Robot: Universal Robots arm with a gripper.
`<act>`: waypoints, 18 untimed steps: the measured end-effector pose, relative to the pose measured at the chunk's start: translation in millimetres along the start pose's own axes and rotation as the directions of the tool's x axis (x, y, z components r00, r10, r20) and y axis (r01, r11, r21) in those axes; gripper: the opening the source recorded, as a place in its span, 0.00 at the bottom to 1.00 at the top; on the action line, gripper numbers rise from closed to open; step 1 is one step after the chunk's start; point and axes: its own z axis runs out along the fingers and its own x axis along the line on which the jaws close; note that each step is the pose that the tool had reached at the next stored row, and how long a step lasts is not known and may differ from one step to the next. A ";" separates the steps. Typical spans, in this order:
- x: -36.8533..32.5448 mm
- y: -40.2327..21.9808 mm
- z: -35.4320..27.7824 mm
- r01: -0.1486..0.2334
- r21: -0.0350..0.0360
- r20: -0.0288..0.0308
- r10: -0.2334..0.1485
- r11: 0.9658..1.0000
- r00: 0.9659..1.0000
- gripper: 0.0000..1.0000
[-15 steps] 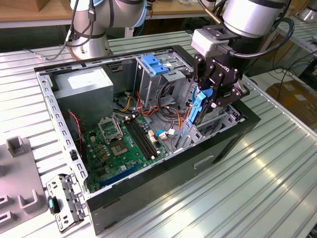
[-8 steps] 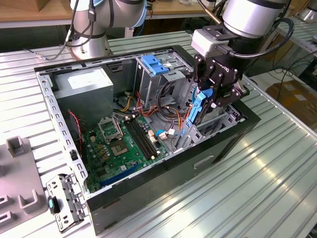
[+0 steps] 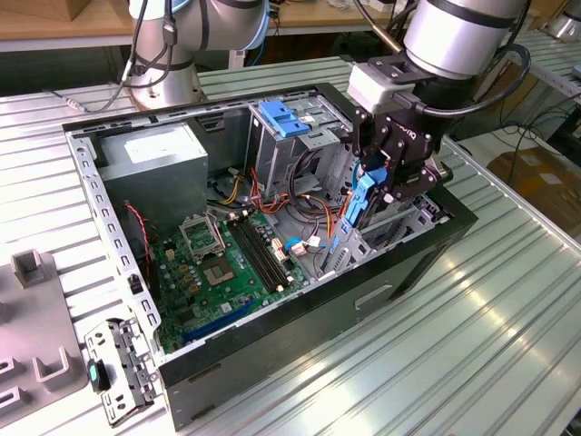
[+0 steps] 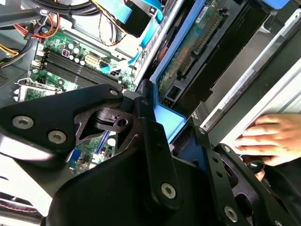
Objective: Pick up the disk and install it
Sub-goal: 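Insert the disk into the insertion slot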
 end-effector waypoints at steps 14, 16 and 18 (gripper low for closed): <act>-0.1 0.0 3.2 0.000 0.000 0.000 0.000 1.000 1.000 0.36; -0.1 0.0 3.4 0.000 0.000 -0.001 0.000 1.000 1.000 0.24; -0.1 0.0 3.5 0.000 0.000 -0.001 0.000 1.000 1.000 0.12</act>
